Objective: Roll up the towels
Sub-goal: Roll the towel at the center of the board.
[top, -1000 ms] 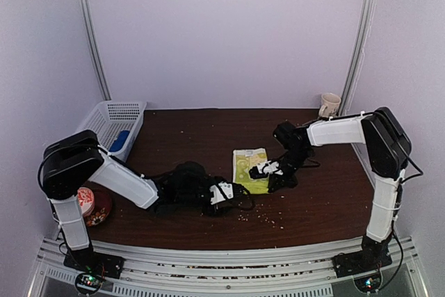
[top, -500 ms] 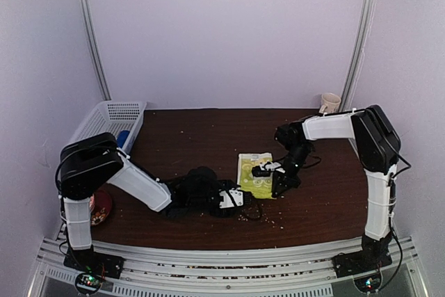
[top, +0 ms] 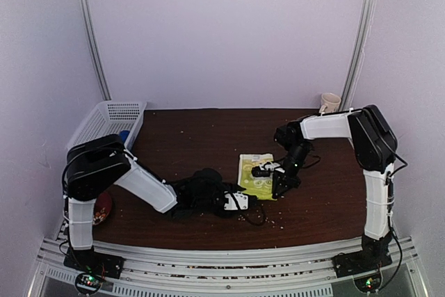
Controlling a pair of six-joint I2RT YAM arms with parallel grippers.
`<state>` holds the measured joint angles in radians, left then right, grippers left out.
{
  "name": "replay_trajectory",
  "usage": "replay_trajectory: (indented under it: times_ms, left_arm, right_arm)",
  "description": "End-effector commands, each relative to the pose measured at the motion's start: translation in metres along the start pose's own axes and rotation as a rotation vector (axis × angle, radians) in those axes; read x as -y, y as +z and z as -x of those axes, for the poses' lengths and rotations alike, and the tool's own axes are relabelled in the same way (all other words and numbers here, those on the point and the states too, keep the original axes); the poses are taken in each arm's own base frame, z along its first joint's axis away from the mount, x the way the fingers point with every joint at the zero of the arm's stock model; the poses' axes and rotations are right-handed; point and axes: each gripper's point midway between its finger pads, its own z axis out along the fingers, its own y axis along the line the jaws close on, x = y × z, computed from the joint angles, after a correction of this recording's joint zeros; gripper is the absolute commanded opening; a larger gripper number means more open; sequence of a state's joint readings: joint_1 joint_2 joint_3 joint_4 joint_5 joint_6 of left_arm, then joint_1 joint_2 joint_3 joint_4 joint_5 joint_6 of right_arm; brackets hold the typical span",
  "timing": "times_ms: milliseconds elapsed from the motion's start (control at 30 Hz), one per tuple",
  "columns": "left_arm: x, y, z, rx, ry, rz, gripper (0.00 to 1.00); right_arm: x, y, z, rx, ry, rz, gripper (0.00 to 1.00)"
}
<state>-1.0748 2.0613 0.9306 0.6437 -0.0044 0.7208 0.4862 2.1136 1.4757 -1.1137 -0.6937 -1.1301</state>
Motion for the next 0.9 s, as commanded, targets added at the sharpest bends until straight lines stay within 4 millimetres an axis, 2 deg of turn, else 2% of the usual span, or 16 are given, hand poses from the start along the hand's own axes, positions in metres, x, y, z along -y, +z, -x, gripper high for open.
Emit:
replay_trajectory:
  times_ms: [0,67,200,400,633,767,867]
  left_arm:
    - [0.006,0.009,-0.008,-0.029,0.027,-0.001,0.45]
    - [0.006,0.011,-0.010,-0.039,0.030,0.004,0.39]
    - [0.007,0.012,-0.013,-0.052,0.045,0.003,0.16]
    - [0.011,0.013,-0.013,-0.073,0.057,-0.034,0.00]
    - [0.030,0.010,0.005,-0.068,-0.043,-0.255,0.00]
    - [0.036,0.011,0.016,-0.066,-0.144,-0.376,0.00]
    - [0.035,0.009,0.017,-0.073,-0.229,-0.447,0.00]
  right_arm:
    - [-0.002,0.003,-0.006,-0.021,0.013,0.032,0.00]
    - [-0.003,0.003,-0.006,-0.021,0.012,0.042,0.00]
    - [-0.004,0.002,-0.007,-0.017,0.015,0.057,0.00]
    - [-0.006,-0.002,-0.008,-0.020,0.019,0.068,0.00]
    - [-0.005,-0.016,-0.005,-0.031,0.004,-0.009,0.01]
    - [0.001,-0.025,-0.010,-0.052,-0.033,-0.129,0.19]
    - [0.004,-0.034,-0.009,-0.047,-0.066,-0.201,0.24]
